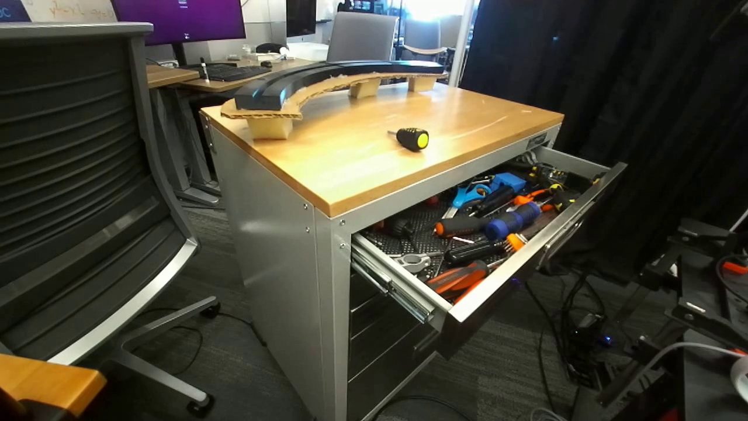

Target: Put the screwdriver inside the open drawer then close the drawer

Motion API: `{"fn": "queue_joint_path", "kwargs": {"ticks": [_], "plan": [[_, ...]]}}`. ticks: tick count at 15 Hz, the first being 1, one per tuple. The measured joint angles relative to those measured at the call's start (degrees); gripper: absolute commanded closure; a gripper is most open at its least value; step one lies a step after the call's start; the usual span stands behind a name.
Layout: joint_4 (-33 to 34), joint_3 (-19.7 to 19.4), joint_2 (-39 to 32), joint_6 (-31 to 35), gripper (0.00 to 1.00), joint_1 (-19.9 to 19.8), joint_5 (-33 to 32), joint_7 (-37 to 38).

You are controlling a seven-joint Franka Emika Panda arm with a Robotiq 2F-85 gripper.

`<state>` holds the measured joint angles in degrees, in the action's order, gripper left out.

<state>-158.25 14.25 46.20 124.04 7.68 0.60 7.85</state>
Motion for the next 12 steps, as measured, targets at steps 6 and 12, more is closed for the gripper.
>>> {"fn": "queue_joint_path", "kwargs": {"ticks": [6,12], "plan": [[-0.4,10.2,-12.3,19.8,0.00,2.2,0.2,13.4],[-0.1,11.8,-18.2,26.0,0.00,0.9,-2.0,16.5]]}}
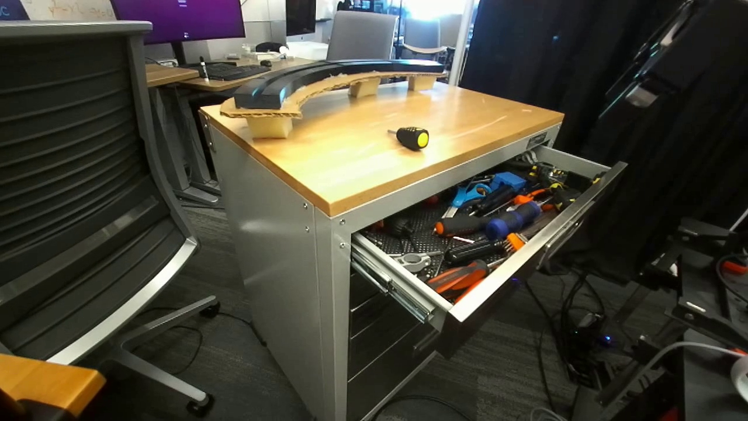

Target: Put the screwdriver inside the open drawer then close the drawer

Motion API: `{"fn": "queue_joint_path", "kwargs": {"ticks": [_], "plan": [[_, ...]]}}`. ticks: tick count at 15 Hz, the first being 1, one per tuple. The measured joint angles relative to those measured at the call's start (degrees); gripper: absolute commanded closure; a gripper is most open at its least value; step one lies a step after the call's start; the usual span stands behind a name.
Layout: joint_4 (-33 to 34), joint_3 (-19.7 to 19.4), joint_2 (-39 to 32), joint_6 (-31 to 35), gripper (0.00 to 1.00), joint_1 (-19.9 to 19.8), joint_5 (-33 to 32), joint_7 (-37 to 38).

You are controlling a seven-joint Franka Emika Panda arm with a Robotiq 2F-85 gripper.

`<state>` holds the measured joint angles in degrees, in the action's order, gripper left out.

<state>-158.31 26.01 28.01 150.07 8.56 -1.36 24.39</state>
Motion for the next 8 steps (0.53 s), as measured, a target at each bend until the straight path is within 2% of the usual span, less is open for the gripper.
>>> {"fn": "queue_joint_path", "kwargs": {"ticks": [5,8], "plan": [[0.5,-0.8,-1.2,0.0,0.00,0.5,0.4,0.0],[4.9,-1.0,-6.1,0.1,0.00,-1.0,-0.6,0.2]]}}
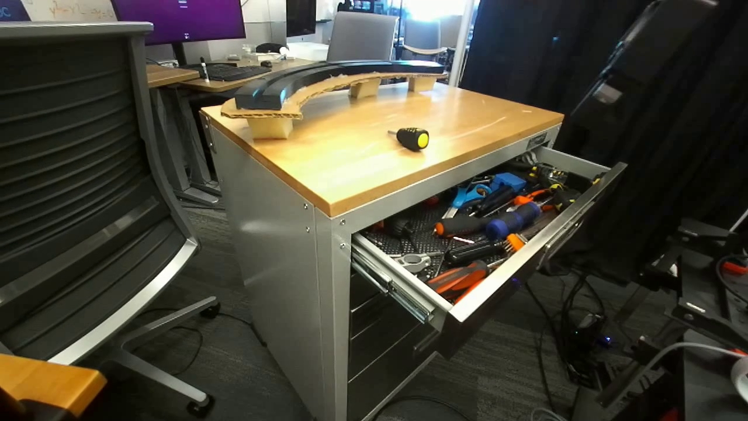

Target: Put the screwdriver inside the open drawer then close the drawer

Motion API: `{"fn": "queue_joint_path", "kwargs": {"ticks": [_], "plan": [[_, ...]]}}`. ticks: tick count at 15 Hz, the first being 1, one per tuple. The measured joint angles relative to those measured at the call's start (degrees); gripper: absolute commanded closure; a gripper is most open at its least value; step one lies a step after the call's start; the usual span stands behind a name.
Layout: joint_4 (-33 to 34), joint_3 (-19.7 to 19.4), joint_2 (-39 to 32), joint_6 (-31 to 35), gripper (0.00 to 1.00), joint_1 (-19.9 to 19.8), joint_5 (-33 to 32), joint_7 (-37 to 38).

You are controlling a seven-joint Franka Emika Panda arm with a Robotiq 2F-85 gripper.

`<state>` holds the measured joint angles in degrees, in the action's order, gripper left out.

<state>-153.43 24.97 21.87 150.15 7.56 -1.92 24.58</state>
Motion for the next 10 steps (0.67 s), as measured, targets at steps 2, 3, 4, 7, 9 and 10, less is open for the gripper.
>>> {"fn": "queue_joint_path", "kwargs": {"ticks": [2,3,4,7,9,10], "plan": [[4.7,0.0,-4.8,0.0,0.00,-1.3,-2.0,0.5],[7.2,0.0,-7.4,-0.1,0.00,-2.0,-4.0,1.3],[9.4,0.0,-9.7,-0.1,0.00,-2.7,-6.3,2.4],[15.1,-0.6,-16.2,-0.1,0.00,-4.2,-15.3,7.8],[18.2,-0.6,-20.0,-0.1,0.00,-5.4,-23.2,13.5],[19.6,-0.7,-21.8,-0.1,0.00,-5.8,-26.7,16.1]]}}
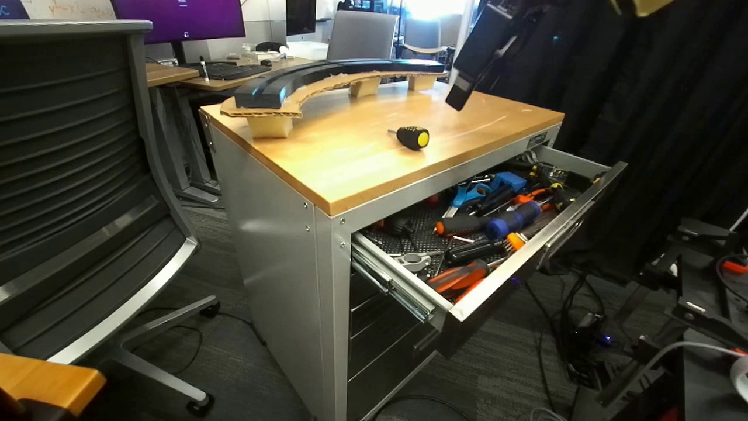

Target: Put the screwdriver inside the open drawer then close the drawer

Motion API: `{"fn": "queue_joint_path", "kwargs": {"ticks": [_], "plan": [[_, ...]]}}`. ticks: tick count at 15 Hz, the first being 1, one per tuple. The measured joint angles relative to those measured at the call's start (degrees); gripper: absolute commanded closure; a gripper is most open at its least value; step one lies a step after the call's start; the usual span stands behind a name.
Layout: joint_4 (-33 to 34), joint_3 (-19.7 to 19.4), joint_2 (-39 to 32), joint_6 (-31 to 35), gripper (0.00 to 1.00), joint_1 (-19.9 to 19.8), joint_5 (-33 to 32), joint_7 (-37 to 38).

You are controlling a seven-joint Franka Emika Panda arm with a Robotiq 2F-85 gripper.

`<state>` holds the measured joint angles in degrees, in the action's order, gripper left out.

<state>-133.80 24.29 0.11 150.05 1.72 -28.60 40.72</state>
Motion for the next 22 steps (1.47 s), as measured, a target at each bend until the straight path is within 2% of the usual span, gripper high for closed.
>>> {"fn": "queue_joint_path", "kwargs": {"ticks": [3,8,12,13,16,20,21,22], "plan": [[4.1,-0.6,-5.3,0.0,0.00,-0.3,-8.6,7.2],[10.0,-2.1,-13.5,0.0,0.00,0.2,-18.5,16.3],[10.2,-2.2,-14.9,0.0,0.00,0.1,-18.9,16.7],[10.2,-3.1,-15.2,-0.1,0.00,1.0,-16.8,15.5],[12.1,-7.9,-16.9,-0.1,0.00,5.6,-11.0,11.4],[17.1,-14.8,-19.0,0.0,0.00,10.7,-11.0,10.5],[18.2,-16.4,-19.4,-0.1,0.25,11.6,-11.2,10.5],[19.1,-17.8,-19.8,-0.1,0.26,12.2,-11.4,10.4]]}}
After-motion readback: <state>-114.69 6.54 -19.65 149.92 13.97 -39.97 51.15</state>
